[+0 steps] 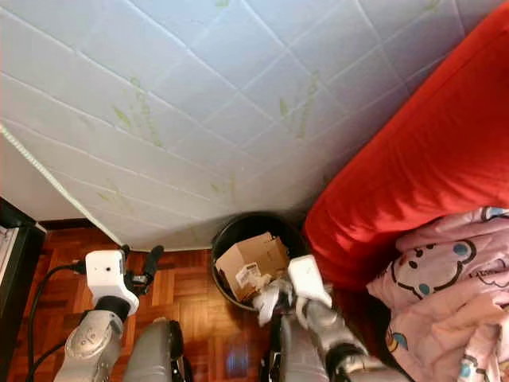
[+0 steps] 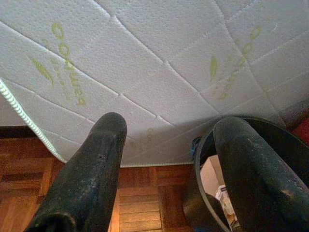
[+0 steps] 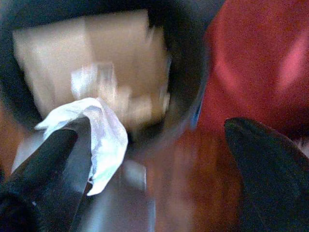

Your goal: Clean up the room

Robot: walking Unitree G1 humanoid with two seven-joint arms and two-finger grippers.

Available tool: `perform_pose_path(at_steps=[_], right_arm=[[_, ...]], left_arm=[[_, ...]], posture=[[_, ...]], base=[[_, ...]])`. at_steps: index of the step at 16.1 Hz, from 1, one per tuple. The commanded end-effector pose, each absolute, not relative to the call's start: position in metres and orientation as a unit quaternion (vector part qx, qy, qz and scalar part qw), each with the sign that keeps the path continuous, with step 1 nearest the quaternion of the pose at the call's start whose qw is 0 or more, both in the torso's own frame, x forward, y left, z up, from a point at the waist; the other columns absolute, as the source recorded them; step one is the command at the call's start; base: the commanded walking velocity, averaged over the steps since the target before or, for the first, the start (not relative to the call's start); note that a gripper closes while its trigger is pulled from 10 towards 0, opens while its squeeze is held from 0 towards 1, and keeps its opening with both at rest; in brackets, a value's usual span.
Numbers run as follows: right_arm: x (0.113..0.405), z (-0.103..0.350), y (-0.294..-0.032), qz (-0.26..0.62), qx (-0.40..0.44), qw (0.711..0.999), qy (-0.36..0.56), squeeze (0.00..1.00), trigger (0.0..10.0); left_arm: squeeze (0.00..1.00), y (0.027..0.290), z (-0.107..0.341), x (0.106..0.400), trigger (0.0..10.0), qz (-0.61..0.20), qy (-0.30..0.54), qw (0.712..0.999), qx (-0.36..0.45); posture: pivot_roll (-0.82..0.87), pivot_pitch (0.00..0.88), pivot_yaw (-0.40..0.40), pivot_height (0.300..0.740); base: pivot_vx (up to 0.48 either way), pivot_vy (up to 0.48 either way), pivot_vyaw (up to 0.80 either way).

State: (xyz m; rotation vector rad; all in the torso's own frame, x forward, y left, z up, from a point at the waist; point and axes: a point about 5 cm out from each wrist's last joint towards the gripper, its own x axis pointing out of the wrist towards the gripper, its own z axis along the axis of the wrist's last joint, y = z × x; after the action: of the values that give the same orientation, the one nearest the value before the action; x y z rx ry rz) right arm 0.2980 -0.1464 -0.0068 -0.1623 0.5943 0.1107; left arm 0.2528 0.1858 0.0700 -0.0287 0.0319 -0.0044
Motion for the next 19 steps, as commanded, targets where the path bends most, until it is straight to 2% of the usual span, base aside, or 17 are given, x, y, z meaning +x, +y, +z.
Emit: perform_pose_path(at_steps=[1, 3, 5, 8, 10, 14, 15, 17, 19], right_arm=[[0.310, 0.008, -0.146, 0.038, -0.043, 0.968, 0.246, 0.00, 10.0], [0.308, 0.004, -0.144, 0.050, -0.062, 0.962, 0.261, 0.00, 10.0], [0.292, -0.014, -0.148, 0.057, -0.109, 0.938, 0.324, 0.00, 10.0], [0.269, -0.036, -0.150, 0.073, -0.136, 0.907, 0.393, 0.00, 10.0], [0.274, -0.031, -0.146, 0.076, -0.121, 0.918, 0.369, 0.00, 10.0], [0.303, -0.001, -0.139, 0.063, -0.068, 0.957, 0.273, 0.00, 10.0], [0.305, 0.001, -0.139, 0.061, -0.071, 0.959, 0.267, 0.00, 10.0], [0.291, -0.015, -0.145, 0.064, -0.132, 0.932, 0.333, 0.00, 10.0], [0.278, -0.028, -0.149, 0.063, -0.142, 0.914, 0.375, 0.00, 10.0]], left_arm=[[0.00, 0.186, 0.069, 0.250, 10.0, -0.002, 0.021, 1.000, -0.014], [0.00, 0.185, 0.069, 0.250, 10.0, -0.003, 0.021, 1.000, -0.015], [0.00, 0.185, 0.069, 0.250, 10.0, -0.003, 0.021, 1.000, -0.015], [0.00, 0.185, 0.069, 0.250, 10.0, -0.003, 0.023, 1.000, -0.016], [0.00, 0.185, 0.068, 0.250, 10.0, -0.004, 0.023, 1.000, -0.016], [0.00, 0.186, 0.069, 0.250, 10.0, -0.004, 0.023, 1.000, -0.014], [0.00, 0.186, 0.069, 0.250, 10.0, -0.004, 0.023, 1.000, -0.015], [0.00, 0.185, 0.069, 0.250, 10.0, -0.004, 0.023, 1.000, -0.015], [0.00, 0.185, 0.069, 0.250, 10.0, -0.005, 0.023, 1.000, -0.015]], posture=[[0.02, 0.256, -0.063, 0.628], [0.02, 0.254, -0.065, 0.628], [0.02, 0.255, -0.066, 0.628], [0.02, 0.257, -0.065, 0.628], [0.02, 0.260, -0.064, 0.628], [0.02, 0.259, -0.062, 0.628], [0.02, 0.259, -0.062, 0.628], [0.02, 0.259, -0.064, 0.628], [0.02, 0.260, -0.064, 0.628]], base=[[0.000, 0.000, 0.00], [0.000, 0.000, 0.00], [0.000, 0.000, 0.00], [0.000, 0.000, 0.00], [0.000, 0.000, 0.00], [0.000, 0.000, 0.00], [0.000, 0.000, 0.00], [0.000, 0.000, 0.00], [0.000, 0.000, 0.00]])
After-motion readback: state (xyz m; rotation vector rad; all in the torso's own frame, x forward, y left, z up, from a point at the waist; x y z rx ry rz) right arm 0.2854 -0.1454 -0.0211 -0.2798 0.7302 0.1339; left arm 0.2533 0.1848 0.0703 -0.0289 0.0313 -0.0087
